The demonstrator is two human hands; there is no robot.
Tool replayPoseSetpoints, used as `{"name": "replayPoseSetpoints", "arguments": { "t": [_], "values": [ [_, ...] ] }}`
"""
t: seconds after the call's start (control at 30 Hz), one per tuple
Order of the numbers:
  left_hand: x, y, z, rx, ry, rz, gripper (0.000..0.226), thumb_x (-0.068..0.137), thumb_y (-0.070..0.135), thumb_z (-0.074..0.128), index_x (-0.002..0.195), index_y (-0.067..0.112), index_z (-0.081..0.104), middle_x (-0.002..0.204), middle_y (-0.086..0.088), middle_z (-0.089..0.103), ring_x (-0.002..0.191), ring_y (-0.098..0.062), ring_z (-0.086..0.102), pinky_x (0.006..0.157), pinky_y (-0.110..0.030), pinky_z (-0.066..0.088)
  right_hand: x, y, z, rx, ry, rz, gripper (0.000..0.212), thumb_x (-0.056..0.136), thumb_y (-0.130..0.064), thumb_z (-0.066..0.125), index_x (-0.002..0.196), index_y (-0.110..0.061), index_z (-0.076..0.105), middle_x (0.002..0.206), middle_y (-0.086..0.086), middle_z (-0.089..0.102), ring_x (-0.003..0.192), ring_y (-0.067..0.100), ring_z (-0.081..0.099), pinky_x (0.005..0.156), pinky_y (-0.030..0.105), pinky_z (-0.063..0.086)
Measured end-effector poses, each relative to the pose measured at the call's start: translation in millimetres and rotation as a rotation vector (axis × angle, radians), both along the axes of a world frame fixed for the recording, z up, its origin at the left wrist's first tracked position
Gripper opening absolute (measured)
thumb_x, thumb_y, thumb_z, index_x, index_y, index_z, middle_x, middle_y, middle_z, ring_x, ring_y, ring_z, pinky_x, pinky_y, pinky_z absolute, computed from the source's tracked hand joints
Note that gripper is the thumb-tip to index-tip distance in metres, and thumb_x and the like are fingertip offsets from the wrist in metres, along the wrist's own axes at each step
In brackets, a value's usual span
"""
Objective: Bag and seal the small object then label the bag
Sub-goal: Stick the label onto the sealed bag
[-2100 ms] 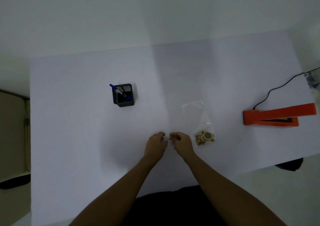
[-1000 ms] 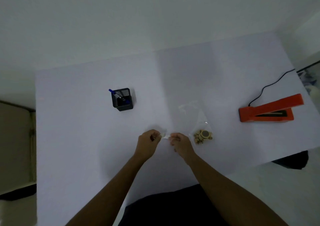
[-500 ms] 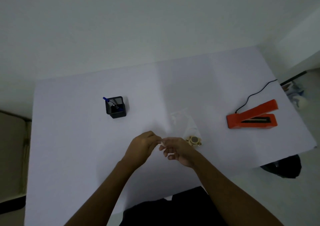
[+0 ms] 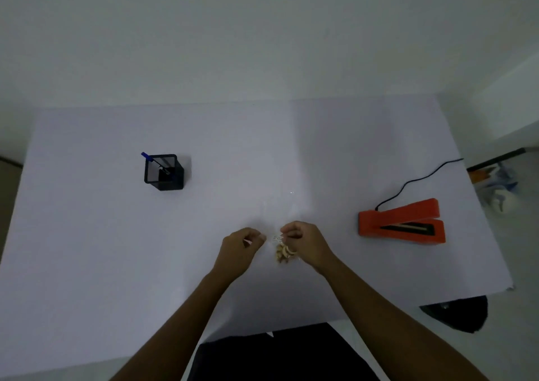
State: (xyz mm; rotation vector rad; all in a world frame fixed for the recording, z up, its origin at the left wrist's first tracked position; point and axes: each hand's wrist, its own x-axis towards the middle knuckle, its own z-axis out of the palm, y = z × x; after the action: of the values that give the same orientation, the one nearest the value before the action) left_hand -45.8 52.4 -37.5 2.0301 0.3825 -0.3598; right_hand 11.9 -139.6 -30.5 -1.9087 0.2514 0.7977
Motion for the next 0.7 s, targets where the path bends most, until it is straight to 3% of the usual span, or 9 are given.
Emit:
{"name": "replayPoseSetpoints", "arguments": {
  "t": [0.13, 0.3, 0.47, 0.63, 0.7],
  "values": [
    [10, -29, -26, -0.044, 0.109, 0.055, 0.017, 0.089, 0.033, 0.068, 0.091, 0.016, 0.072, 0.083, 0.005, 0.071, 0.076, -0.012, 0.065, 0.071, -0.027, 0.054, 21, -18, -22, -0.112, -0.049, 0.124, 0.015, 0.083, -0.004, 0.070, 0.097, -0.009, 0.072, 0.090, 0.006, 0.073, 0.081, 0.012, 0.068, 0.060, 0.008, 0.049],
    [24, -56, -49, 0.009, 0.191, 0.093, 0.016, 0.089, 0.025, 0.068, 0.099, 0.013, 0.073, 0.092, 0.000, 0.073, 0.082, -0.012, 0.065, 0.077, -0.023, 0.052, 38, -23, -55, -0.231, -0.095, 0.279, 0.016, 0.081, -0.008, 0.071, 0.096, -0.014, 0.071, 0.095, 0.004, 0.073, 0.088, 0.015, 0.068, 0.067, 0.006, 0.044],
    [37, -67, -64, 0.076, 0.252, 0.149, 0.017, 0.090, 0.010, 0.059, 0.101, 0.013, 0.072, 0.100, -0.003, 0.073, 0.084, -0.011, 0.062, 0.076, -0.018, 0.045, 50, -18, -76, -0.209, -0.065, 0.368, 0.019, 0.081, -0.006, 0.068, 0.098, -0.016, 0.072, 0.100, 0.004, 0.074, 0.093, 0.016, 0.069, 0.083, 0.025, 0.056],
    [44, -69, -70, 0.117, 0.261, 0.155, 0.018, 0.091, 0.010, 0.057, 0.101, 0.010, 0.072, 0.100, -0.004, 0.073, 0.086, -0.013, 0.062, 0.076, -0.019, 0.043, 58, -22, -90, -0.200, -0.031, 0.388, 0.021, 0.081, -0.005, 0.068, 0.100, -0.014, 0.071, 0.100, 0.003, 0.073, 0.090, 0.013, 0.068, 0.074, 0.015, 0.051],
    [45, -67, -73, 0.107, 0.269, 0.170, 0.015, 0.090, 0.013, 0.060, 0.100, 0.011, 0.072, 0.098, -0.003, 0.073, 0.084, -0.011, 0.061, 0.075, -0.019, 0.042, 60, -24, -94, -0.194, -0.035, 0.395, 0.021, 0.080, -0.004, 0.068, 0.098, -0.014, 0.071, 0.099, 0.004, 0.073, 0.089, 0.013, 0.068, 0.076, 0.020, 0.055]
  ]
}}
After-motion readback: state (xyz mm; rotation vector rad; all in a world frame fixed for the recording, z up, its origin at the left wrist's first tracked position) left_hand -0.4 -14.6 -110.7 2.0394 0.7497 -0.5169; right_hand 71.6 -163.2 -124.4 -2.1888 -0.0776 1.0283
